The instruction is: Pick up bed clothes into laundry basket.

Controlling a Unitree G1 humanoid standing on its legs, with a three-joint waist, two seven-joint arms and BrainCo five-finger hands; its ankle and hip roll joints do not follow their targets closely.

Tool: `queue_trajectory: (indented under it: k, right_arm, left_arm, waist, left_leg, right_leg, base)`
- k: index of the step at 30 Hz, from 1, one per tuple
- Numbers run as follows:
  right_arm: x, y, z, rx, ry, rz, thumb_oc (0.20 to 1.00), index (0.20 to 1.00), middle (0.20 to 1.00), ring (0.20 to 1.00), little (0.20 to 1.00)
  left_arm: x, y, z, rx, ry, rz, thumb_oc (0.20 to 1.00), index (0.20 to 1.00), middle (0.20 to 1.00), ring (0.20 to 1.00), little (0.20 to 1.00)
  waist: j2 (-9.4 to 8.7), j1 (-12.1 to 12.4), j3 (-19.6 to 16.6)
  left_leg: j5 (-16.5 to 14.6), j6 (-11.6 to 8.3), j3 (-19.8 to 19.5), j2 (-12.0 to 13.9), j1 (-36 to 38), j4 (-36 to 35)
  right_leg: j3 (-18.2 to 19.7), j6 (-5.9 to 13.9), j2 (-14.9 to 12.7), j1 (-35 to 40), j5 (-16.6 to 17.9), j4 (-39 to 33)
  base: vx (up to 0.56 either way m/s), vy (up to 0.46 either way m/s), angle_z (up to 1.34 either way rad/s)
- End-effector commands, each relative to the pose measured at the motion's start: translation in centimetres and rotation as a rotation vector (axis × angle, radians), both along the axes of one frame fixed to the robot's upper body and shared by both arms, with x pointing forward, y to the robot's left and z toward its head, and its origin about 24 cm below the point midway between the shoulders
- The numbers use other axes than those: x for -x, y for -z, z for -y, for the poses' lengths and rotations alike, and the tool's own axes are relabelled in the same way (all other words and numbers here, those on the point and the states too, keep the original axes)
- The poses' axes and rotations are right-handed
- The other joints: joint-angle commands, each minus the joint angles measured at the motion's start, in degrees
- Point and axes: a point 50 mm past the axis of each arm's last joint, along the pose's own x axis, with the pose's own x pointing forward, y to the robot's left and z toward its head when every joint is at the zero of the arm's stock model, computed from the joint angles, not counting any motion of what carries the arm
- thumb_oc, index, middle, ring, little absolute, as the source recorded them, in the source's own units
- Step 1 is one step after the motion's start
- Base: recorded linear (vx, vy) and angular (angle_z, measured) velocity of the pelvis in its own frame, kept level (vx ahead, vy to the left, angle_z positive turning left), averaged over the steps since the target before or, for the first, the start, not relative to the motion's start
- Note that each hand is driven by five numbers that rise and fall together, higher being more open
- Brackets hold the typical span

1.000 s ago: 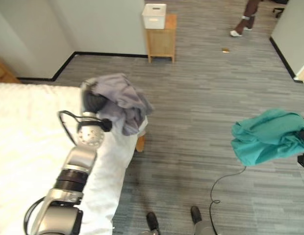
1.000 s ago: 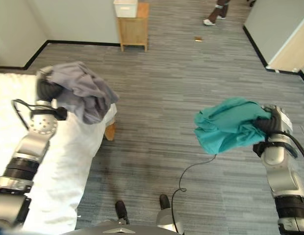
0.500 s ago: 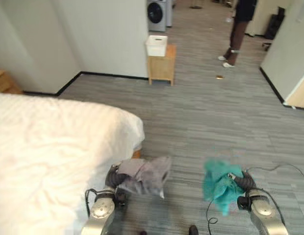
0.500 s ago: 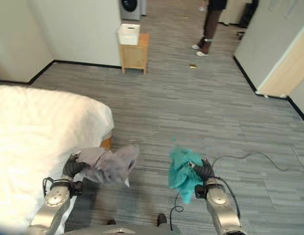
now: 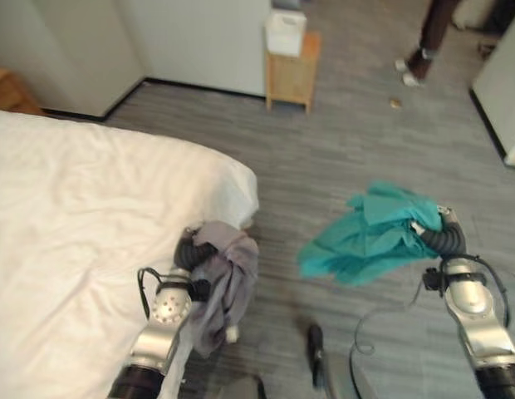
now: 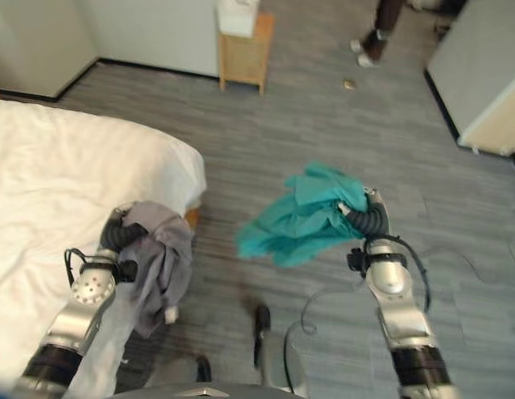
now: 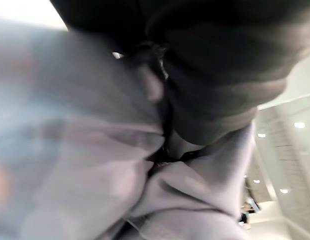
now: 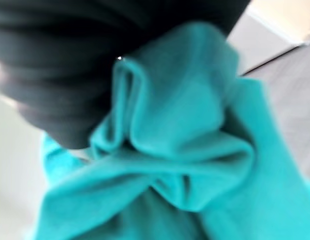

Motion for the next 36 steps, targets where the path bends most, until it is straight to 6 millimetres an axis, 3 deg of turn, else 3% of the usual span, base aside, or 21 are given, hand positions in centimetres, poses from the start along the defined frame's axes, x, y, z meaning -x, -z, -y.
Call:
queue_trajectory:
  k: [1,2,3,5,8,11,12,13,14,17,19,20,21,23,25,26,27,28,29,32,36]
  right_arm:
    - [-0.5,-4.3,0.6,0.109,-0.002,0.202,0.200,0.200,0.200,0.200,0.200]
    - [-0.3,-4.2,0.6,0.139,-0.018,0.184,0.200,0.200,0.200,0.200,0.200]
    - [-0.3,-4.2,0.6,0.138,-0.019,0.183,0.200,0.200,0.200,0.200,0.200]
    - [-0.5,-4.9,0.5,0.164,-0.038,0.198,0.200,0.200,0.200,0.200,0.200]
    - [-1.0,-5.2,0.5,0.184,-0.036,0.195,0.200,0.200,0.200,0.200,0.200]
    - [-1.2,-5.4,0.5,0.195,-0.042,0.192,0.200,0.200,0.200,0.200,0.200]
    - [-1.1,-5.4,0.5,0.207,-0.047,0.190,0.200,0.200,0.200,0.200,0.200]
    - [-1.3,-5.5,0.4,0.229,-0.051,0.191,0.200,0.200,0.200,0.200,0.200]
    - [-1.3,-5.5,0.6,0.245,-0.045,0.187,0.200,0.200,0.200,0.200,0.200]
    - [-1.1,-5.3,0.5,0.270,-0.050,0.167,0.200,0.200,0.200,0.200,0.200]
    - [-1.0,-4.9,0.0,0.287,-0.069,0.150,0.200,0.200,0.200,0.200,0.200]
    - [-0.9,-4.2,-0.5,0.294,-0.078,0.134,0.200,0.200,0.200,0.200,0.200]
    - [-0.9,-4.2,-0.5,0.293,-0.079,0.134,0.200,0.200,0.200,0.200,0.200]
    - [-0.7,-3.8,-0.8,0.291,-0.080,0.120,0.200,0.200,0.200,0.200,0.200]
    - [-0.8,-4.0,-1.2,0.299,-0.086,0.139,0.200,0.200,0.200,0.200,0.200]
    - [-0.9,-4.1,-1.3,0.291,-0.081,0.152,0.200,0.200,0.200,0.200,0.200]
    - [-0.8,-4.4,-1.6,0.288,-0.086,0.171,0.200,0.200,0.200,0.200,0.200]
    - [-0.8,-4.5,-1.6,0.289,-0.086,0.171,0.200,0.200,0.200,0.200,0.200]
    - [-0.7,-4.7,-1.7,0.289,-0.090,0.187,0.200,0.200,0.200,0.200,0.200]
    - [-0.2,-4.8,-1.3,0.281,-0.077,0.191,0.200,0.200,0.200,0.200,0.200]
    - [0.2,-4.6,-0.8,0.273,-0.051,0.190,0.200,0.200,0.200,0.200,0.200]
  left_arm:
    - [0.3,-4.3,0.5,-0.069,0.078,0.230,0.200,0.200,0.200,0.200,0.200]
    - [0.9,-3.6,0.6,-0.019,0.078,0.208,0.200,0.200,0.200,0.200,0.200]
    - [0.9,-3.6,0.5,-0.019,0.077,0.207,0.200,0.200,0.200,0.200,0.200]
    - [1.4,-3.3,0.5,0.027,0.065,0.201,0.200,0.200,0.200,0.200,0.200]
    - [1.6,-3.2,0.8,0.058,0.064,0.201,0.200,0.200,0.200,0.200,0.200]
    - [2.2,-3.0,0.9,0.069,0.069,0.199,0.200,0.200,0.200,0.200,0.200]
    - [2.4,-2.9,1.0,0.077,0.068,0.201,0.200,0.200,0.200,0.200,0.200]
    - [2.4,-2.8,1.1,0.085,0.064,0.199,0.200,0.200,0.200,0.200,0.200]
    - [2.3,-2.7,1.4,0.083,0.071,0.196,0.200,0.200,0.200,0.200,0.200]
    - [2.5,-2.4,1.5,0.078,0.071,0.183,0.200,0.200,0.200,0.200,0.200]
    - [3.0,-2.0,1.3,0.070,0.068,0.163,0.200,0.200,0.200,0.200,0.200]
    - [3.3,-1.7,1.5,0.062,0.080,0.146,0.200,0.200,0.200,0.200,0.200]
    - [3.3,-1.7,1.5,0.061,0.080,0.146,0.200,0.200,0.200,0.200,0.200]
    - [3.1,-1.8,1.6,0.044,0.091,0.141,0.200,0.200,0.200,0.200,0.200]
    - [2.8,-2.3,1.8,0.016,0.108,0.152,0.200,0.200,0.200,0.200,0.200]
    - [2.6,-2.5,1.7,-0.003,0.107,0.159,0.200,0.200,0.200,0.200,0.200]
    - [2.3,-2.9,1.7,-0.022,0.107,0.174,0.200,0.200,0.200,0.200,0.200]
    - [2.3,-2.9,1.7,-0.022,0.107,0.175,0.200,0.200,0.200,0.200,0.200]
    - [2.1,-3.0,1.8,-0.017,0.104,0.183,0.200,0.200,0.200,0.200,0.200]
    - [2.2,-2.9,1.8,-0.013,0.113,0.180,0.200,0.200,0.200,0.200,0.200]
    - [2.4,-2.5,1.7,0.009,0.101,0.169,0.200,0.200,0.200,0.200,0.200]
  waist:
    - [-2.08,-0.68,-4.27]
    - [-0.40,-0.70,-4.99]
    - [-0.24,-0.81,-5.16]
    - [-2.96,1.45,-3.49]
    - [-4.99,5.16,-1.38]
    - [-4.12,8.50,-1.37]
    - [-3.71,9.38,-1.73]
    - [-1.91,11.01,-2.18]
    - [-1.53,11.95,-2.49]
    - [-1.42,12.86,-3.85]
    - [-1.10,13.98,-5.21]
    - [-2.70,14.51,-6.37]
    - [-2.63,14.72,-6.50]
    - [-4.58,14.14,-6.46]
    - [-3.61,13.18,-5.14]
    - [-3.15,12.16,-4.84]
    - [-1.25,10.85,-3.68]
    - [-1.77,10.26,-3.55]
    - [-1.44,8.68,-2.74]
    - [-1.98,5.67,-1.95]
    - [-3.07,2.61,-1.88]
  left_leg:
    - [5.52,-5.90,-2.88,4.94,27.32,-20.52]
    - [14.43,-8.06,-1.35,6.61,24.23,-8.91]
    - [14.09,-8.00,-1.43,6.74,24.10,-8.69]
    - [21.86,-7.10,-2.37,3.95,14.85,12.53]
    - [15.71,-4.66,0.66,2.92,4.34,19.04]
    - [12.82,-3.57,4.21,0.05,-2.37,6.34]
    - [13.97,-3.41,5.31,-0.33,-2.29,-1.84]
    - [18.51,-3.88,7.81,0.00,-4.34,-14.17]
    - [20.90,-3.97,12.63,0.34,-6.00,-23.38]
    - [22.12,-3.62,17.63,1.39,-7.65,-25.98]
    - [25.78,-3.41,16.22,1.12,-6.55,-25.72]
    - [26.58,-2.59,15.17,-0.53,-4.99,-25.31]
    - [26.86,-2.58,15.33,-0.29,-5.07,-25.47]
    - [24.60,-1.17,15.83,-2.29,-1.82,-25.07]
    - [22.71,0.00,14.78,-1.50,2.01,-25.49]
    - [21.08,0.23,14.05,-1.12,4.27,-25.87]
    - [19.14,0.45,12.76,0.67,7.88,-26.38]
    - [18.79,0.37,12.24,0.08,7.90,-26.28]
    - [16.97,0.11,10.65,0.07,10.22,-26.38]
    - [14.47,-0.66,7.75,-0.51,13.88,-26.38]
    - [9.31,-1.93,3.68,-1.04,20.04,-26.38]
  right_leg:
    - [-0.79,-3.45,3.19,3.93,5.53,-10.10]
    - [-0.81,-5.61,4.50,7.84,4.30,-9.79]
    - [-0.85,-5.47,4.60,7.95,3.96,-9.98]
    - [1.65,-8.98,4.16,14.20,2.15,-11.76]
    - [5.89,-9.93,2.78,20.35,-0.09,-13.89]
    - [8.51,-8.86,2.97,25.48,-2.65,-15.96]
    - [9.02,-8.49,2.82,26.60,-3.49,-16.21]
    - [9.50,-8.04,3.85,30.42,-5.91,-16.91]
    - [9.40,-7.61,3.45,34.04,-8.34,-17.23]
    - [10.21,-6.09,1.44,38.38,-11.19,-16.69]
    - [11.60,-5.29,0.19,40.42,-12.39,-14.93]
    - [11.12,-3.45,-2.54,40.40,-10.06,-10.14]
    - [11.40,-3.46,-2.40,40.16,-9.82,-10.20]
    - [11.07,1.05,-5.39,37.00,1.31,1.00]
    - [13.54,2.25,-3.56,30.40,11.43,14.65]
    - [13.67,2.10,-3.13,27.82,11.77,18.03]
    - [12.26,-0.08,-2.86,21.31,8.23,19.99]
    - [11.74,-0.27,-3.47,21.10,6.94,21.39]
    - [10.12,-2.48,-2.53,17.04,1.63,19.58]
    - [8.01,-3.38,1.38,13.77,-2.98,9.02]
    - [7.14,-3.16,4.91,10.87,0.83,-11.98]
  base:
    - [0.77,-0.405,0.83]
    - [0.59,-0.276,0.39]
    - [0.51,-0.269,0.12]
    - [0.54,-0.414,-0.32]
    - [0.48,-0.232,-0.57]
    - [0.49,-0.021,-1.01]
    - [0.75,0.064,-0.63]
    - [0.96,0.034,-0.76]
    - [1.01,0.014,-0.75]
    - [0.69,0.050,-0.52]
    - [0.74,0.119,-0.18]
    - [0.57,0.090,0.04]
    - [0.53,0.056,-0.13]
    - [0.35,0.018,-0.73]
    - [0.45,0.040,-0.19]
    - [0.77,0.034,0.38]
    - [0.60,-0.001,0.33]
    - [0.67,-0.019,0.62]
    - [0.54,-0.104,0.95]
    - [0.46,-0.105,1.19]
    - [0.55,-0.168,1.03]
